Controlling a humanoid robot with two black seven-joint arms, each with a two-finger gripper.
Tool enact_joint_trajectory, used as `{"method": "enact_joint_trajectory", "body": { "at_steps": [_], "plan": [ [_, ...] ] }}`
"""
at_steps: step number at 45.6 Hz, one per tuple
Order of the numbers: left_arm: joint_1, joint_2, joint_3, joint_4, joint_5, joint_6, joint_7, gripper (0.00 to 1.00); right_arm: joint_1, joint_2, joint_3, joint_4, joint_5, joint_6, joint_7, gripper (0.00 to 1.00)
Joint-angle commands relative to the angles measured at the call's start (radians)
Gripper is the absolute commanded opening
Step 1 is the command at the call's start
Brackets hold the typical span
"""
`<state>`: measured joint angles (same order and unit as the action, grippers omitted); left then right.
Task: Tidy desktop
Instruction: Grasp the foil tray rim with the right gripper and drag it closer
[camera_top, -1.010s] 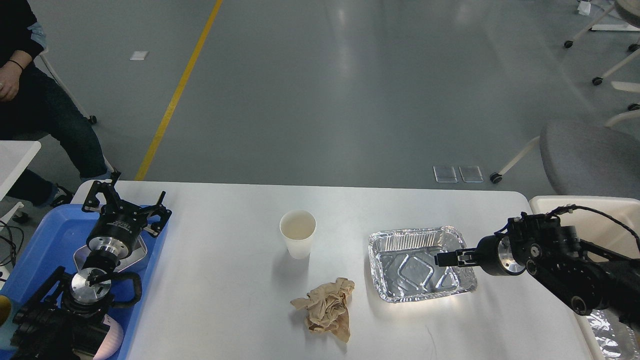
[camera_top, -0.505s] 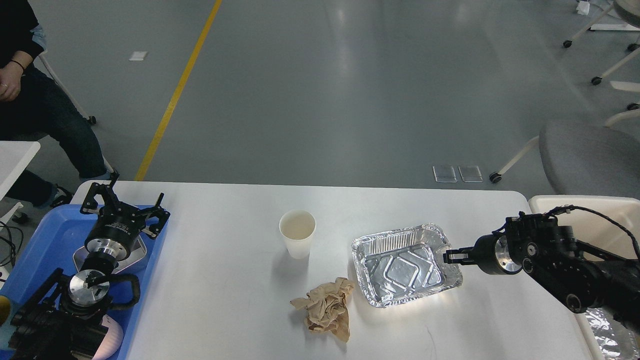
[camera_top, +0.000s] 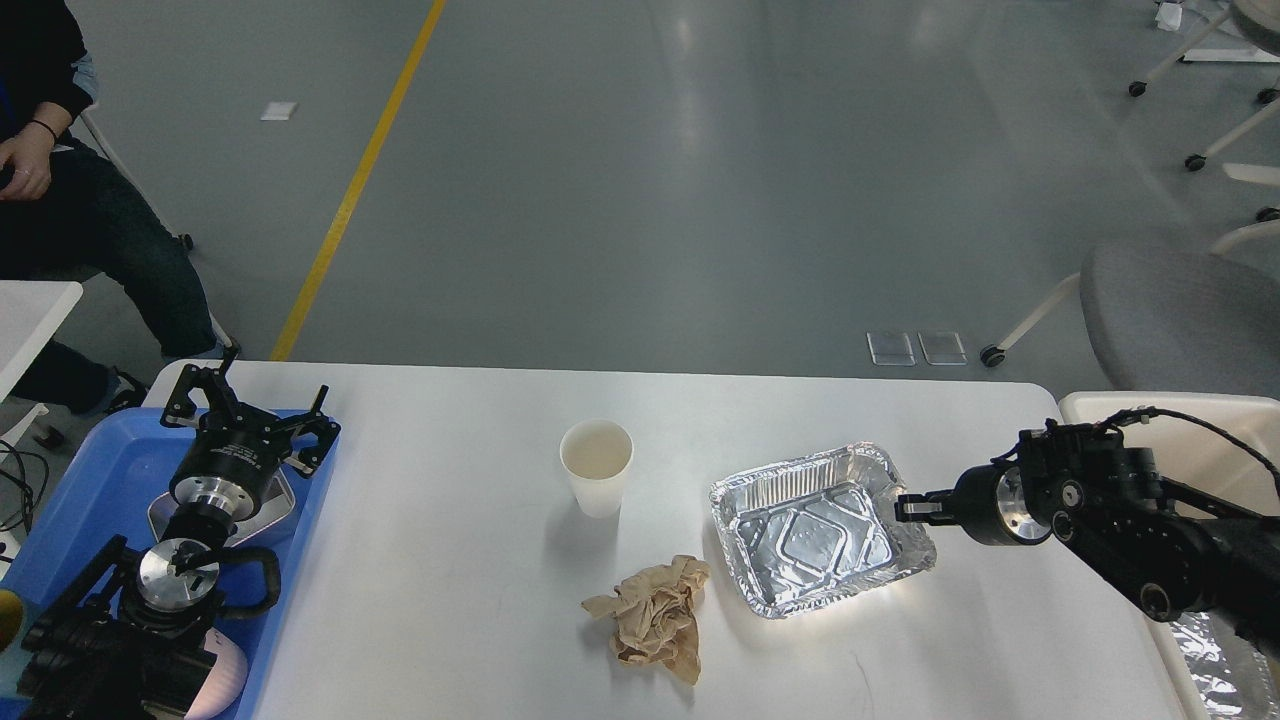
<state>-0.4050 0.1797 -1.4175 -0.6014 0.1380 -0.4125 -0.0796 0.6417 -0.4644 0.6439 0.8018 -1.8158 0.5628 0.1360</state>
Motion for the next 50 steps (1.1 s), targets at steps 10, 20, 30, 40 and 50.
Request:
{"method": "enact_joint_trajectory", "body": {
  "at_steps": [10,20,30,40,50],
  "plan": [
    [-0.006,-0.005,0.002,0.0,0.002,0.006,0.001,0.98,0.088,-0.155,0.013,0.017,0.26,0.124,-0.001,0.0],
    [-0.005,-0.008,0.002,0.0,0.002,0.012,0.001,0.98,0.084,-0.195,0.014,0.079,0.363,0.175,-0.001,0.0],
    [-0.003,-0.003,0.017,0.0,0.002,0.015,0.001,0.98,0.081,-0.192,0.013,0.128,0.497,0.173,-0.009,0.0],
    [-0.001,0.012,0.049,0.0,0.002,0.017,0.0,0.98,0.075,-0.186,0.014,0.214,0.501,0.172,-0.033,0.0],
    [0.006,0.026,0.049,0.002,0.002,0.015,0.0,0.98,0.073,-0.221,0.013,0.349,0.501,0.172,-0.113,0.0]
  ]
}}
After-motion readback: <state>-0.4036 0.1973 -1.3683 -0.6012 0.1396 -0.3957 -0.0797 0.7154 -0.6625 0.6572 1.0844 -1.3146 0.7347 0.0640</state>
